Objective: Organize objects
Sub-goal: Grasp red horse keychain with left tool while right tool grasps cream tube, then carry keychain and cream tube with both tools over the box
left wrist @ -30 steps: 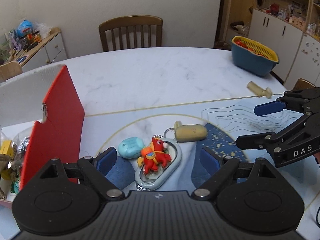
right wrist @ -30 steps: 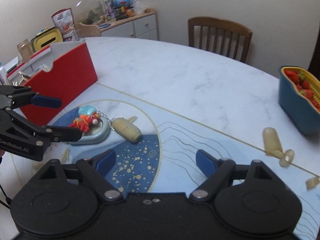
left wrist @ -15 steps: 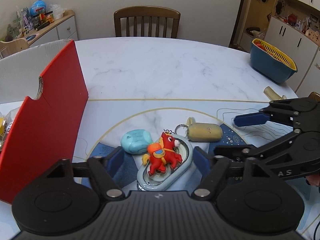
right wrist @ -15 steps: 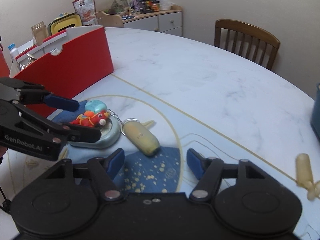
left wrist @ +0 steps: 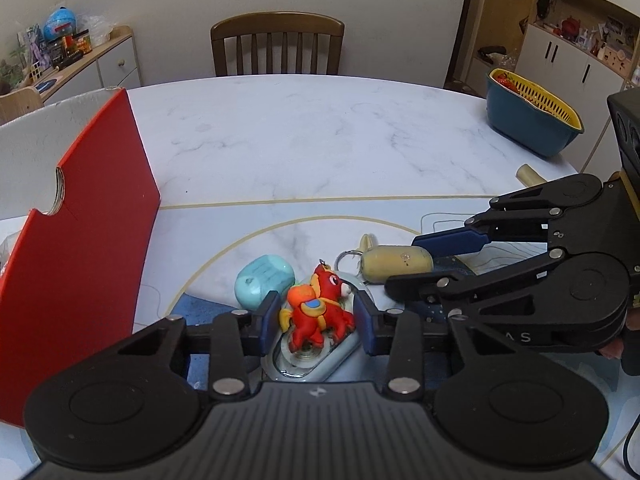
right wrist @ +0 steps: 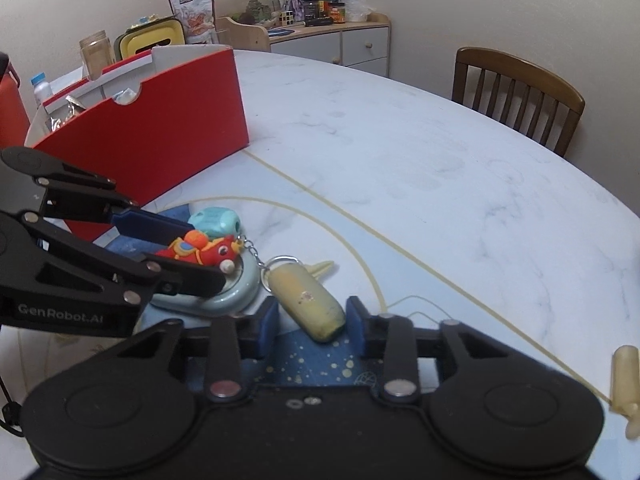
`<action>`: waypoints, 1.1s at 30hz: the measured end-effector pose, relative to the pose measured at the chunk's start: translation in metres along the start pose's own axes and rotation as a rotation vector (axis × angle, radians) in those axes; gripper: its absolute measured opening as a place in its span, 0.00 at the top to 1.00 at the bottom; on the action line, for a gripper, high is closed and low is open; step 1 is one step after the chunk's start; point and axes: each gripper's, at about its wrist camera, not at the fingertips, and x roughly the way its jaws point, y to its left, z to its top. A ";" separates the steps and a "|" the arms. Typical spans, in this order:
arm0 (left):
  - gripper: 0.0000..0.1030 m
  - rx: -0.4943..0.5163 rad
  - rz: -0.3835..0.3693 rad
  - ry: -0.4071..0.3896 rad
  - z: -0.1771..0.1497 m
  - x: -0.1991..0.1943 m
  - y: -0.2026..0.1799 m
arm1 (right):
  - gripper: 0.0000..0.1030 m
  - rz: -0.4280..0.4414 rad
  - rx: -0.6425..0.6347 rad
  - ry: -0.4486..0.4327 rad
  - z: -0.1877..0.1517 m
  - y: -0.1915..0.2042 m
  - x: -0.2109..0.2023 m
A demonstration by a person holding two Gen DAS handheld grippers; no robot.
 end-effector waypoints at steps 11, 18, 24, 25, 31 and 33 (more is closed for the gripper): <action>0.65 -0.048 -0.052 0.013 0.005 -0.017 0.007 | 0.78 -0.062 0.104 -0.029 -0.008 0.009 -0.034; 0.70 -0.057 -0.097 -0.015 0.014 -0.041 0.010 | 0.80 -0.112 0.190 -0.083 -0.010 0.023 -0.073; 0.80 -0.049 -0.144 -0.025 0.018 -0.063 0.015 | 0.80 -0.148 0.238 -0.119 -0.006 0.040 -0.100; 0.80 -0.046 -0.151 -0.029 0.019 -0.067 0.017 | 0.80 -0.153 0.243 -0.126 -0.005 0.044 -0.103; 0.80 -0.040 -0.198 -0.060 0.028 -0.095 0.034 | 0.80 -0.171 0.268 -0.161 0.008 0.065 -0.122; 0.80 -0.036 -0.209 -0.073 0.032 -0.106 0.042 | 0.80 -0.173 0.269 -0.177 0.016 0.073 -0.128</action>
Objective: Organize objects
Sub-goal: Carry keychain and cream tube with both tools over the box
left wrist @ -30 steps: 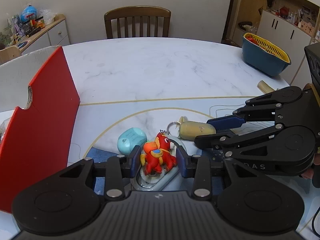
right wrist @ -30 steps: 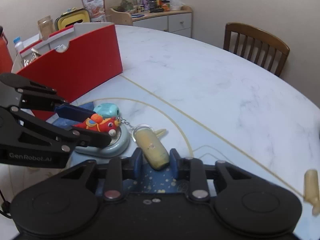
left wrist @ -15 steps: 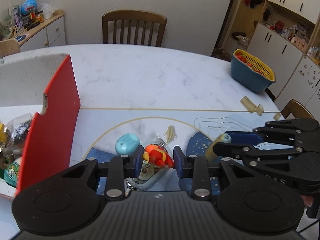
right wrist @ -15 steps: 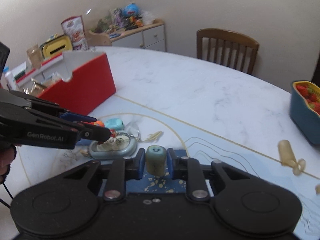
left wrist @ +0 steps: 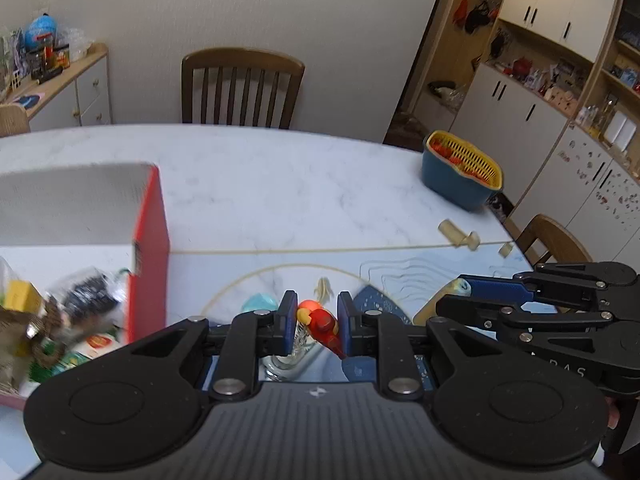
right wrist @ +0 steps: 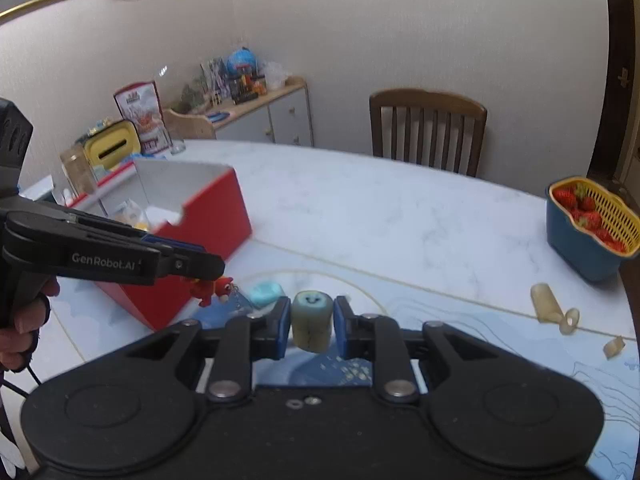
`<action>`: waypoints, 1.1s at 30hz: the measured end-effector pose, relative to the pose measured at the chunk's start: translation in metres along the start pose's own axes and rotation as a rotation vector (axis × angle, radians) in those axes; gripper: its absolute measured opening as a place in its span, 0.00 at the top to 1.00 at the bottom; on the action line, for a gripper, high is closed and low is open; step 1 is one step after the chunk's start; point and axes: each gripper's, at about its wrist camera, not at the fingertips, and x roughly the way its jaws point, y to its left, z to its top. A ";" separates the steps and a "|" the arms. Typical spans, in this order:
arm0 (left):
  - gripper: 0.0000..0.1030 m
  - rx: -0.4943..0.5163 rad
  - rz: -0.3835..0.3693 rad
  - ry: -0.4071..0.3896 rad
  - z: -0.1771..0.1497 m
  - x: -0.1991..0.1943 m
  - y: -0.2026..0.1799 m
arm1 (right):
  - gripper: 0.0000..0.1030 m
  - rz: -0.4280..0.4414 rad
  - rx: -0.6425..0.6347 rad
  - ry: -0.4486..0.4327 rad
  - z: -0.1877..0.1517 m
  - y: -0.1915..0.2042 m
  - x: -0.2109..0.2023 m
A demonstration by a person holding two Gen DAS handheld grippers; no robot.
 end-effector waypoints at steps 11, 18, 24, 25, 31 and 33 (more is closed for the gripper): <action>0.80 0.060 -0.006 -0.068 0.033 -0.050 0.041 | 0.80 -0.016 -0.014 -0.057 0.040 0.059 -0.001; 0.80 0.061 0.013 -0.102 0.051 -0.076 0.085 | 0.80 0.010 -0.017 -0.096 0.067 0.097 0.012; 0.80 0.050 0.054 -0.116 0.058 -0.093 0.126 | 0.80 0.044 -0.046 -0.112 0.083 0.134 0.031; 0.80 0.045 0.060 -0.114 0.058 -0.095 0.133 | 0.80 0.050 -0.052 -0.111 0.085 0.140 0.035; 0.80 0.024 0.106 -0.093 0.054 -0.096 0.172 | 0.80 0.072 -0.082 -0.075 0.091 0.173 0.066; 0.80 0.018 0.120 -0.083 0.053 -0.093 0.184 | 0.80 0.075 -0.090 -0.056 0.090 0.182 0.077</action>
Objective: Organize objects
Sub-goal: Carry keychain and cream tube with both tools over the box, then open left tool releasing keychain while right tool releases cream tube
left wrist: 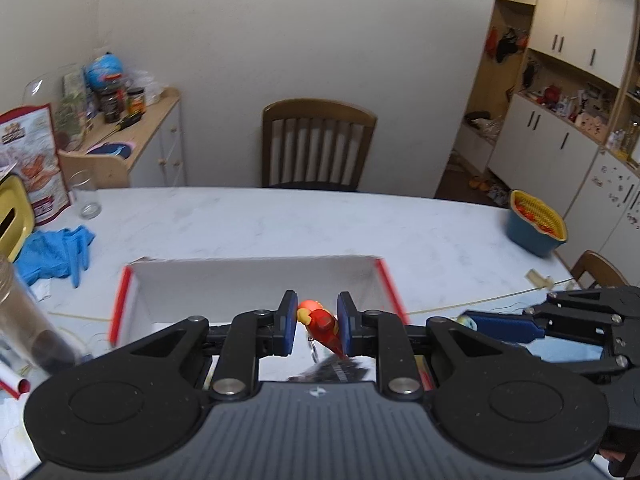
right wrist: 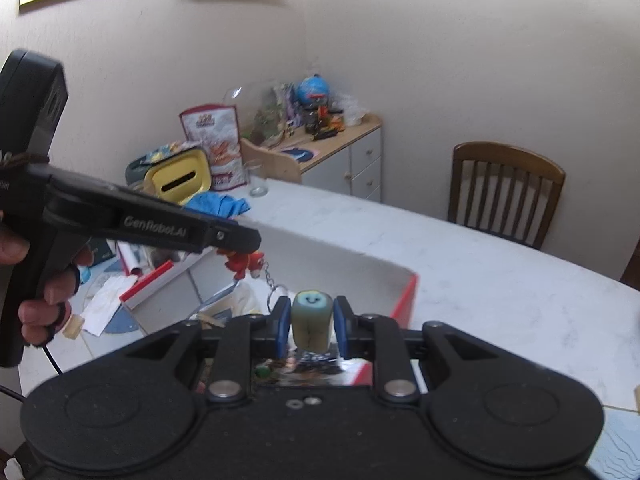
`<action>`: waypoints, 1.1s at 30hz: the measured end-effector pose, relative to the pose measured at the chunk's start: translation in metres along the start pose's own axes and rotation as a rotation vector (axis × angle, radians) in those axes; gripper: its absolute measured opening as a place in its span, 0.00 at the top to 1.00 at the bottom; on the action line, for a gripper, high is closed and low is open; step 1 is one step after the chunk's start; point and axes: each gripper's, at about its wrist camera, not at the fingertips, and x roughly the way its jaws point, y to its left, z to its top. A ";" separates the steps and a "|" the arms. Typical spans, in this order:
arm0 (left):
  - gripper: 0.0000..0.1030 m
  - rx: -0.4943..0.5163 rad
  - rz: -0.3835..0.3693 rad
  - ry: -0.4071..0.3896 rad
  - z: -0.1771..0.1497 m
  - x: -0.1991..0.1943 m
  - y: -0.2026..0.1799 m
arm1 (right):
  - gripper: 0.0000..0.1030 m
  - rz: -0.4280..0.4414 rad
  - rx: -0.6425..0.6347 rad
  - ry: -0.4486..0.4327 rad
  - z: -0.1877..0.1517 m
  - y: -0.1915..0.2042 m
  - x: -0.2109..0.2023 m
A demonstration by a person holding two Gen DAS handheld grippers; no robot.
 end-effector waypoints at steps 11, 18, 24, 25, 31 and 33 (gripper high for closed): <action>0.80 -0.004 0.047 0.084 -0.004 0.045 0.039 | 0.80 0.036 0.004 0.079 -0.009 0.031 0.057; 0.79 0.004 0.045 0.148 -0.009 0.077 0.047 | 0.79 0.043 0.012 0.141 -0.020 0.038 0.086; 0.79 0.022 0.025 0.204 -0.019 0.098 0.047 | 0.79 0.038 0.007 0.191 -0.031 0.040 0.097; 0.79 0.022 0.024 0.213 -0.020 0.101 0.046 | 0.79 0.036 0.006 0.200 -0.033 0.040 0.099; 0.79 0.028 0.014 0.272 -0.030 0.116 0.046 | 0.79 0.029 0.005 0.229 -0.041 0.042 0.102; 0.79 0.026 0.012 0.298 -0.033 0.120 0.046 | 0.78 0.028 0.009 0.235 -0.041 0.042 0.104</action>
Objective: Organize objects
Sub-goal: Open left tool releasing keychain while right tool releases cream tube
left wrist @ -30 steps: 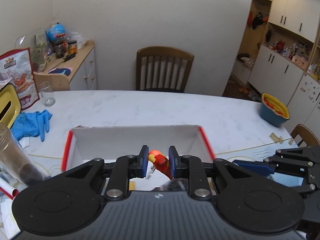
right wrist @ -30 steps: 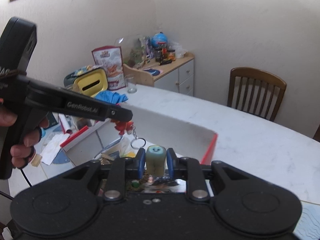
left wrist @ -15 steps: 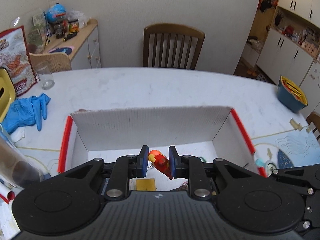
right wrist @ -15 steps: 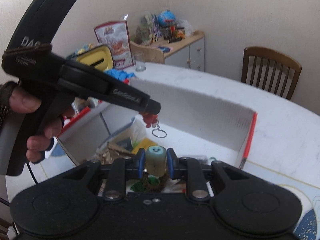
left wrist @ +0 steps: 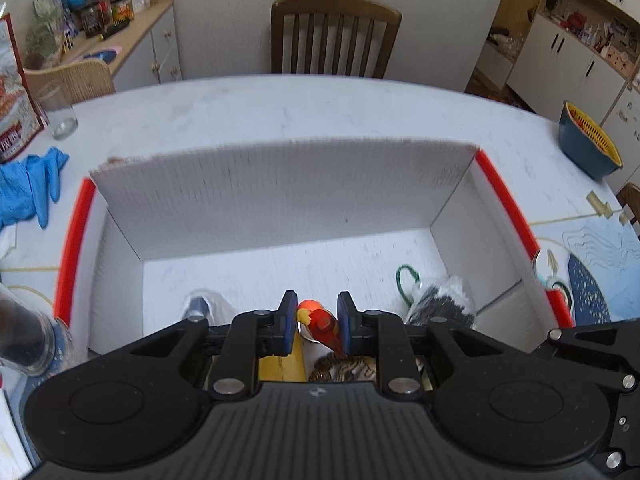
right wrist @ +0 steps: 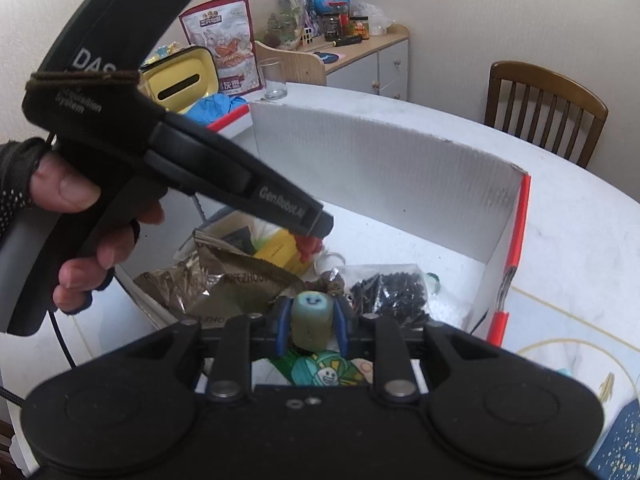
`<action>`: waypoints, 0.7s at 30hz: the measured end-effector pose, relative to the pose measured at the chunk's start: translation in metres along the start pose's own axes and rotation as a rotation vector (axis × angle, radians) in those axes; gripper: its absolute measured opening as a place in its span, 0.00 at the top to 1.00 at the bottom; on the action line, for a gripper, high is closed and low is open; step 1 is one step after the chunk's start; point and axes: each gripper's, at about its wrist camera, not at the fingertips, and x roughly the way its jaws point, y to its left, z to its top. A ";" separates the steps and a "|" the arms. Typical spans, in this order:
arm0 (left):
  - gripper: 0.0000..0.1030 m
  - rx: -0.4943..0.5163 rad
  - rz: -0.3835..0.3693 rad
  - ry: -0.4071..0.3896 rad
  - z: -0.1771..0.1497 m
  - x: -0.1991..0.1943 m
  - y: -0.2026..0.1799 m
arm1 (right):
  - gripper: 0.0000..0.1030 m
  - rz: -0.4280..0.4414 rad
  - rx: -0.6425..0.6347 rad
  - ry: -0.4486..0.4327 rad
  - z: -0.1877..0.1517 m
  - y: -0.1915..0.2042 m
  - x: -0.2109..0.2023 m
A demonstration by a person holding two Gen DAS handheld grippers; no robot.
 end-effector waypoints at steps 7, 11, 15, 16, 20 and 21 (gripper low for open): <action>0.79 -0.010 0.015 0.046 -0.005 0.008 0.002 | 0.74 -0.010 0.017 0.009 0.003 -0.005 0.000; 0.74 -0.007 0.024 0.053 -0.005 0.007 0.000 | 0.71 -0.005 0.027 0.006 0.003 -0.007 -0.004; 0.45 -0.014 0.028 0.027 -0.007 0.000 0.000 | 0.67 0.002 0.030 -0.005 0.002 -0.008 -0.012; 0.45 -0.011 0.035 0.019 -0.008 -0.002 -0.001 | 0.67 0.004 0.032 -0.008 0.002 -0.008 -0.014; 0.45 -0.019 0.038 0.000 -0.008 -0.012 -0.004 | 0.63 0.017 0.039 -0.029 0.003 -0.010 -0.026; 0.45 -0.021 0.041 -0.005 -0.008 -0.015 -0.005 | 0.63 0.020 0.038 -0.035 0.003 -0.010 -0.029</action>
